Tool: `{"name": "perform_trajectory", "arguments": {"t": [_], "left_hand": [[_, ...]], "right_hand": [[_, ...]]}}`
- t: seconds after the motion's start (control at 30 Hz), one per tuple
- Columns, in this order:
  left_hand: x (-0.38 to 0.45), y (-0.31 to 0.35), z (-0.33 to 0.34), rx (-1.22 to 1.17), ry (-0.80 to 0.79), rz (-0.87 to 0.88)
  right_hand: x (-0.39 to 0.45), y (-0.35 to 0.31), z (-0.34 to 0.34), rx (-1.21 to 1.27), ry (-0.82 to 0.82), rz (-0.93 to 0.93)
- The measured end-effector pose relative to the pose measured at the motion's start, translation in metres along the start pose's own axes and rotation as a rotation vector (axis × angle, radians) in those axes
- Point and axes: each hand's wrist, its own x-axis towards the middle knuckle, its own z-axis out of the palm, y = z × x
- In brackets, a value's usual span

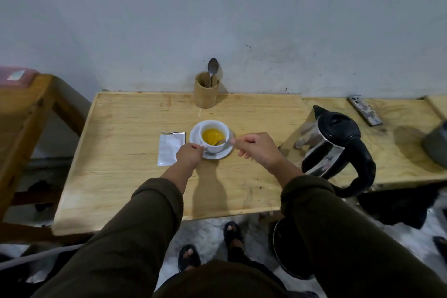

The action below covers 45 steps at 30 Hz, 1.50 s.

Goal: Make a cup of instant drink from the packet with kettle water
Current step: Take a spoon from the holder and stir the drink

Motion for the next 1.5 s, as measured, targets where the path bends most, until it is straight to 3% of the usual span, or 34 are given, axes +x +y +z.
{"name": "perform_trajectory", "arguments": {"t": [0.3,0.7,0.87,1.0,1.1,1.27,1.5], "left_hand": [[0.000,-0.006,0.002,-0.050,0.010,0.003],[-0.002,-0.013,0.009,-0.149,0.103,0.004],[-0.004,-0.017,0.016,-0.184,0.175,0.018],[-0.006,-0.017,0.023,-0.209,0.230,0.018],[-0.005,-0.017,0.027,-0.220,0.264,0.008],[-0.004,-0.018,0.034,-0.246,0.316,0.009],[-0.005,-0.017,0.040,-0.285,0.363,0.001]], "right_hand": [[-0.023,0.038,-0.007,0.067,-0.086,0.267],[0.006,0.085,0.005,0.297,0.138,0.466],[0.035,0.102,0.010,0.257,0.179,0.484],[0.051,0.107,0.006,0.176,0.108,0.494],[0.065,0.105,0.009,0.167,0.206,0.553],[0.069,0.118,0.003,0.130,0.001,0.475],[0.080,0.128,0.003,0.013,-0.067,0.441]]}}
